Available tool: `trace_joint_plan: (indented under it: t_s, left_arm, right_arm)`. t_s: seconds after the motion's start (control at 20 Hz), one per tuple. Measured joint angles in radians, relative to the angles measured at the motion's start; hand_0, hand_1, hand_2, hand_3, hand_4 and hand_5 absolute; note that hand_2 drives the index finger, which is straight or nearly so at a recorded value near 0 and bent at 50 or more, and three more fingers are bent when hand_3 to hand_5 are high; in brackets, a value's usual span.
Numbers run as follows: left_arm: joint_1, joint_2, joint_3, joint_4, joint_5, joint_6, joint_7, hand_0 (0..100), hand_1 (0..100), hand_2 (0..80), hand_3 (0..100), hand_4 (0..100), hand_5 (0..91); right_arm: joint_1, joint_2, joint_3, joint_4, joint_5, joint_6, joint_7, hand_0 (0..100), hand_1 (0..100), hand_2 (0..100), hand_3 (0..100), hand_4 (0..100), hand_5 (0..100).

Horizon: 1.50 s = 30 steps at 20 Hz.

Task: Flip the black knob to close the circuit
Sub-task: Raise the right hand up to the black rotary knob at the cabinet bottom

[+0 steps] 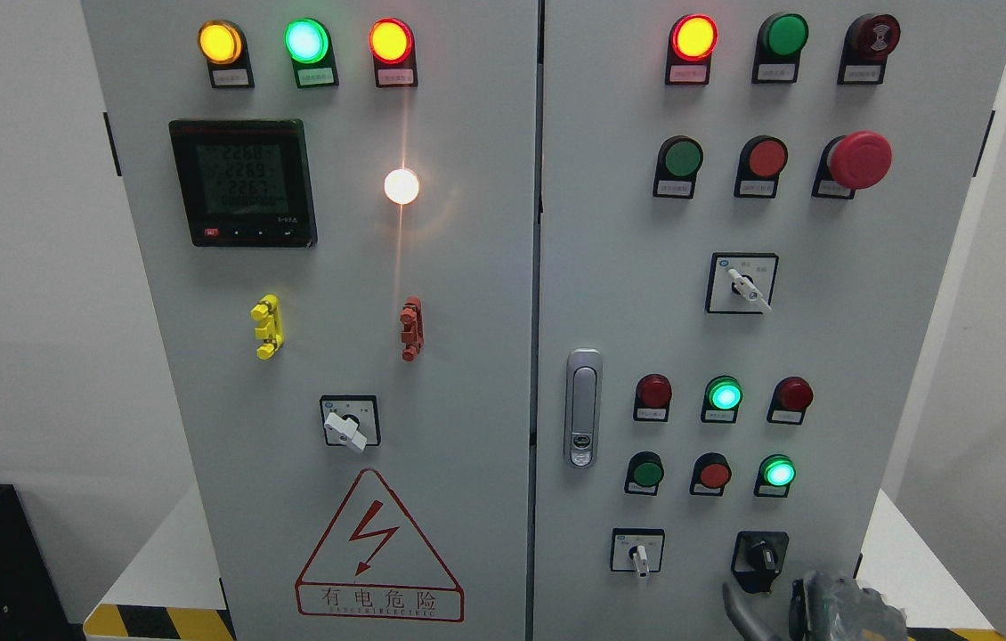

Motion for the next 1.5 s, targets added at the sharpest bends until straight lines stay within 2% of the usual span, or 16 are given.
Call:
trace_joint_plan:
  t_s: [0.3,1.0,1.5]
  left_arm:
    - [0.000,0.000,0.000,0.000,0.000,0.000,0.000,12,56,0.0,0,0,0.0]
    - [0.000,0.000,0.000,0.000,0.000,0.000,0.000,12,56,0.0,0,0,0.0]
    - [0.000,0.000,0.000,0.000,0.000,0.000,0.000,12,56,0.0,0,0,0.0]
  right_arm:
    - [-0.013,-0.011,-0.012,0.016,0.004,0.000,0.005,0,0,94,100,100,100]
    - [-0.030,-0.030,-0.011,0.058,0.017,-0.005,-0.024,0,0,93,100,100,100]
    - [-0.035,-0.034,-0.026,0.062,0.009,-0.007,-0.026,0,0,93,100,100,100]
